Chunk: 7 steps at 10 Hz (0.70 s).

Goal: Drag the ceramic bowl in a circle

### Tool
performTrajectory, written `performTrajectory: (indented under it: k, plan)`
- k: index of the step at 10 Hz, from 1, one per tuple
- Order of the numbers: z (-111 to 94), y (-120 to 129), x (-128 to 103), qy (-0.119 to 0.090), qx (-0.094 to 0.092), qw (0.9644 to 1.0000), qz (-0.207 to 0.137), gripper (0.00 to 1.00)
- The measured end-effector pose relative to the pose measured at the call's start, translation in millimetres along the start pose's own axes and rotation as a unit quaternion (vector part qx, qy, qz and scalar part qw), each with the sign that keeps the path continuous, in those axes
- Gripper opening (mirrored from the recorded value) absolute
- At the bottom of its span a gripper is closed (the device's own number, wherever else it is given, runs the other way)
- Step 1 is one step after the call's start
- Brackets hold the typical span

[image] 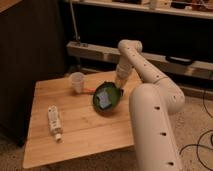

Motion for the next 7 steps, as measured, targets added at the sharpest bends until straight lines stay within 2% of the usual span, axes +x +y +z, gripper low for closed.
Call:
performTrajectory:
  k: [6,7]
  plan:
    - [13,-27,-68,-0.024,-0.008,0.9995,-0.019,0.10]
    - [17,-37,-89,-0.030,-0.010,0.9991,-0.028,0.10]
